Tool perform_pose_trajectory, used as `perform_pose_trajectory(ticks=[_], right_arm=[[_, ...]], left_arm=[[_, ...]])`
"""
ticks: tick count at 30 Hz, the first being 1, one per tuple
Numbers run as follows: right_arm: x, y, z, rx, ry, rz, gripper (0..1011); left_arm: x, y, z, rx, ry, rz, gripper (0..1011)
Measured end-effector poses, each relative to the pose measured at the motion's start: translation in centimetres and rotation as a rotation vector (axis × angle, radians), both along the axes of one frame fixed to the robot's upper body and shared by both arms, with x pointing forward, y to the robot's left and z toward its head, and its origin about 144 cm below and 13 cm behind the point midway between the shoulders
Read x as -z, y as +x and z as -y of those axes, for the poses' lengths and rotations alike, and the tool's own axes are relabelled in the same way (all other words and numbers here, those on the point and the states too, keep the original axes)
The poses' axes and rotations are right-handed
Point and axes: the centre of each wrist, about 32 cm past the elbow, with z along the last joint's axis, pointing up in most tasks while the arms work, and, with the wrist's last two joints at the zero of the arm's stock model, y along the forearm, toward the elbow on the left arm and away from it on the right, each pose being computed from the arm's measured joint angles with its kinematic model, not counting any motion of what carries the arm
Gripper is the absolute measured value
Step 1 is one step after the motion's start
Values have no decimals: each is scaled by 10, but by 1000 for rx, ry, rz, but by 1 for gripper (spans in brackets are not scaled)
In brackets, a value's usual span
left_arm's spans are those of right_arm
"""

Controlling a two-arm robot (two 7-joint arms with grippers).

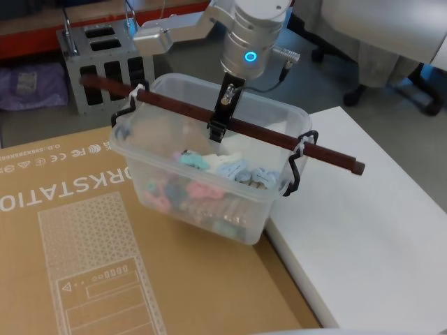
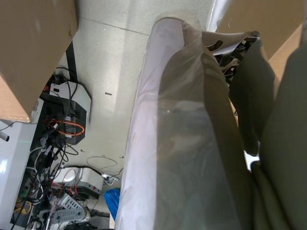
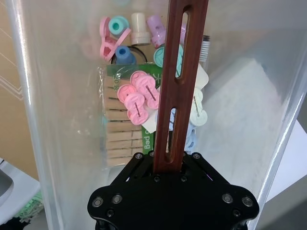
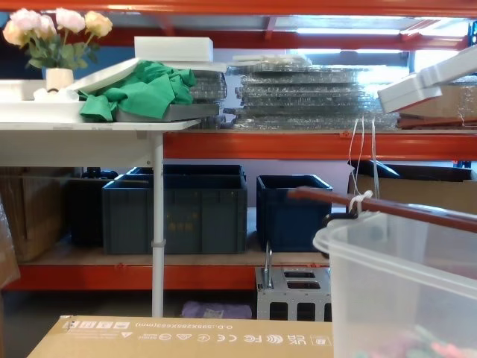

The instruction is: Use one hand to grasp the basket and place it at the designated location.

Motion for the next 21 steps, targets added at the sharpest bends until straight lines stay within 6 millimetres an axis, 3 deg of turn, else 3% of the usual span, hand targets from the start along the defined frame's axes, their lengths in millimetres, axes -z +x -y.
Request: perform_pose_trajectory(ticks=[21], right_arm=[[-1,6,37,141,36,-35,81]], left_arm=[[0,0,0,0,0,0,0]])
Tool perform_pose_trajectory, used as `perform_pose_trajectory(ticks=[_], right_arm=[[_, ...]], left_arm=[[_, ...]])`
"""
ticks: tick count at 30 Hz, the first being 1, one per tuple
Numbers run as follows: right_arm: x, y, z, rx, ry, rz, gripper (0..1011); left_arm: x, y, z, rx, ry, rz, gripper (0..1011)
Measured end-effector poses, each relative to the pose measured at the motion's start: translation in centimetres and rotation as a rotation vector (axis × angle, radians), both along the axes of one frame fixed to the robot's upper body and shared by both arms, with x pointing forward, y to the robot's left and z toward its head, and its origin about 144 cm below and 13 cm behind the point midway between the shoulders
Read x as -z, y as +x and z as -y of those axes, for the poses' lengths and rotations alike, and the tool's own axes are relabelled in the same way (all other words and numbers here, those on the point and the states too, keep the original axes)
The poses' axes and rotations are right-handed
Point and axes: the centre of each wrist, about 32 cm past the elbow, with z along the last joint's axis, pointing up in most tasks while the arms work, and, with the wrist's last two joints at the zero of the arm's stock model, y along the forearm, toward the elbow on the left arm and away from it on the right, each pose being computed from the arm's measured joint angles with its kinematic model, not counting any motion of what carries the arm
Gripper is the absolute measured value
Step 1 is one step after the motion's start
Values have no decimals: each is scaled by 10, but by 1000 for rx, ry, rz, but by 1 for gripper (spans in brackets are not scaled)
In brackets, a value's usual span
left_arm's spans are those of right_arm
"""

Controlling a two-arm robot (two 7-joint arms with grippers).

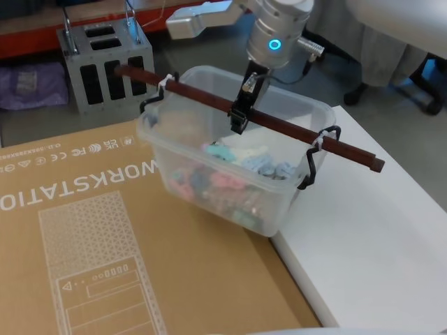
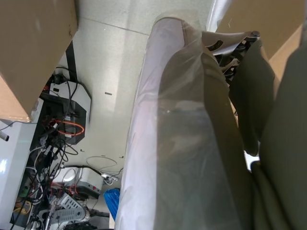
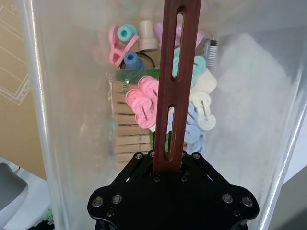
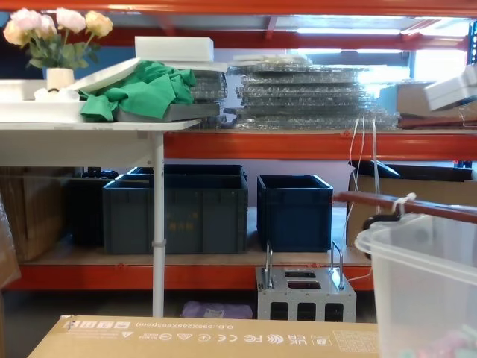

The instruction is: Use one hand to grasp the basket and place it at the designated location.

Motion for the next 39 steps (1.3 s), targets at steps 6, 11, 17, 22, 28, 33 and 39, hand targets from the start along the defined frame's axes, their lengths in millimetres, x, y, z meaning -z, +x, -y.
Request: perform_pose_trajectory(ticks=[6,11,17,22,28,33,39], right_arm=[[0,0,17,53,19,-6,81],[0,-1,31,94,33,-8,81],[1,-2,60,189,58,-14,81],[2,-3,98,312,86,-22,81],[2,-4,116,377,99,-22,81],[2,-4,125,412,106,-22,81],[4,-5,137,456,113,-25,81]], left_arm=[[0,0,0,0,0,0,0],[0,0,0,0,0,0,0],[0,0,0,1,-1,0,0],[0,0,0,0,0,0,0],[0,0,0,-1,0,0,0],[0,0,0,1,0,0,0],[0,0,0,0,0,0,0]])
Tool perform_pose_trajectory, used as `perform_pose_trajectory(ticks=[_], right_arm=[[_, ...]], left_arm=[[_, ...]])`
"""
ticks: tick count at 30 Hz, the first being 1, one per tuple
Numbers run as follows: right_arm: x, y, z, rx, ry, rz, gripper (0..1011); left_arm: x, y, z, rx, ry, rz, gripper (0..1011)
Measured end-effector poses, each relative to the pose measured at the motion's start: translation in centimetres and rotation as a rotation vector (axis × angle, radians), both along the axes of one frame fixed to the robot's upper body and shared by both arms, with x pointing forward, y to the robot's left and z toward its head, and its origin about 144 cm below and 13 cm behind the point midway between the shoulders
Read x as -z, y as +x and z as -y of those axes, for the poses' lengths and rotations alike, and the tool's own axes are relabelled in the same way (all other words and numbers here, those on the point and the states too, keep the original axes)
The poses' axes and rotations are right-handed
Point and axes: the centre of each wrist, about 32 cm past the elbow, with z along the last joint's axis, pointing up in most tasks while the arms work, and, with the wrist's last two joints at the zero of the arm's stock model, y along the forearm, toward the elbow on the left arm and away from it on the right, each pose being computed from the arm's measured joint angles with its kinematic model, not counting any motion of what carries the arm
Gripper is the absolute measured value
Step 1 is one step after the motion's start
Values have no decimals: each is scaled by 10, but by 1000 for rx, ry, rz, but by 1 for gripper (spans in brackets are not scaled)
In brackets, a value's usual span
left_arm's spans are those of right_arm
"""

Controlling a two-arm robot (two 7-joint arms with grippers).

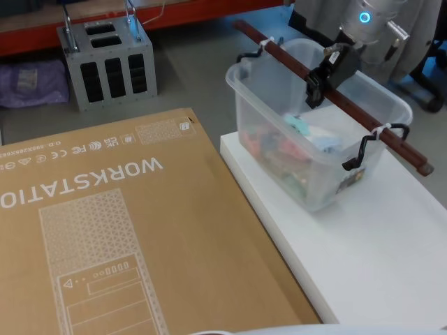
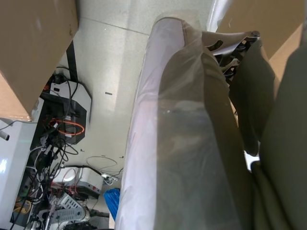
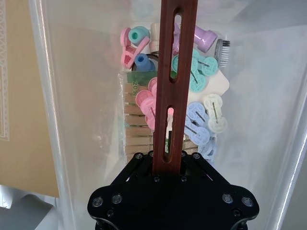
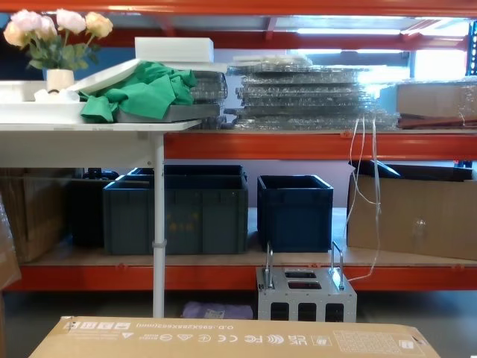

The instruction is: Use one hand to grasp the basket and place it at the designated location.

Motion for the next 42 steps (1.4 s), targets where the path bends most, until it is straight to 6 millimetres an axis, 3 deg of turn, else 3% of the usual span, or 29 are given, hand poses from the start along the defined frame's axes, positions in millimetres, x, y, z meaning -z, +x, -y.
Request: perform_pose_trajectory(ticks=[17,26,42], right_arm=[[9,0,19,91,22,-29,81],[16,-12,40,171,16,-53,81],[26,-24,53,204,15,-75,81]], left_arm=[[0,0,0,0,0,0,0],[0,0,0,0,0,0,0],[0,0,0,0,0,0,0]])
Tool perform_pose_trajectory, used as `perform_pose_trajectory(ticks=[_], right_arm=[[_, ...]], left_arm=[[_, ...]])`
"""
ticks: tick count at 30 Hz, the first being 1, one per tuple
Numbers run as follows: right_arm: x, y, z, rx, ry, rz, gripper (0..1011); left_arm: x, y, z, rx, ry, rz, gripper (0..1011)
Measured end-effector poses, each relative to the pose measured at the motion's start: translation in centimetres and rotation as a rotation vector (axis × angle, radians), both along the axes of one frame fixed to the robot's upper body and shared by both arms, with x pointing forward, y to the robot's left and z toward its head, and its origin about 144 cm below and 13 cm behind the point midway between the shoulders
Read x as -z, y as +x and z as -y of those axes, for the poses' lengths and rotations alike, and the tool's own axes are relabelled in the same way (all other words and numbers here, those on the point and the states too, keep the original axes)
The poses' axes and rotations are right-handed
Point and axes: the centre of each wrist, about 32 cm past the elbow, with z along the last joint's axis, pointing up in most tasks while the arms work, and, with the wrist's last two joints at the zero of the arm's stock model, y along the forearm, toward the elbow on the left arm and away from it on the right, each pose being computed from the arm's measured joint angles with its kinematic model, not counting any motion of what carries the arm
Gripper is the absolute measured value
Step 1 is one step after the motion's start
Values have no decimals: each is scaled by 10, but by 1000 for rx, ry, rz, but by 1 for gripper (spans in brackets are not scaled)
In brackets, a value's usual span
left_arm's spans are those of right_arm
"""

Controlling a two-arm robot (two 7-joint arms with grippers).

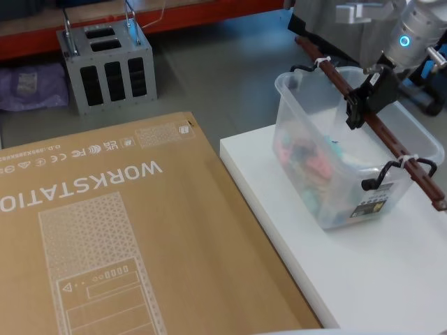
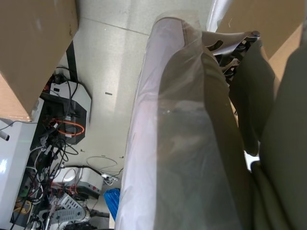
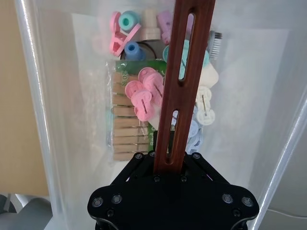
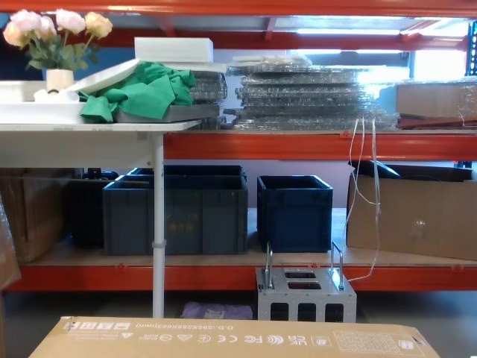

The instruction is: Use one hand to grasp the basket and place it at the designated location.

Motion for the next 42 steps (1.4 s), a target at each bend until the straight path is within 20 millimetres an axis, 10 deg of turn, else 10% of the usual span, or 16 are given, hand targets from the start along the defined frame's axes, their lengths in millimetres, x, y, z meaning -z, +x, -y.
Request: perform_pose_trajectory(ticks=[42], right_arm=[[21,6,-14,-96,-3,-63,81]], left_arm=[[0,0,0,0,0,0,0]])
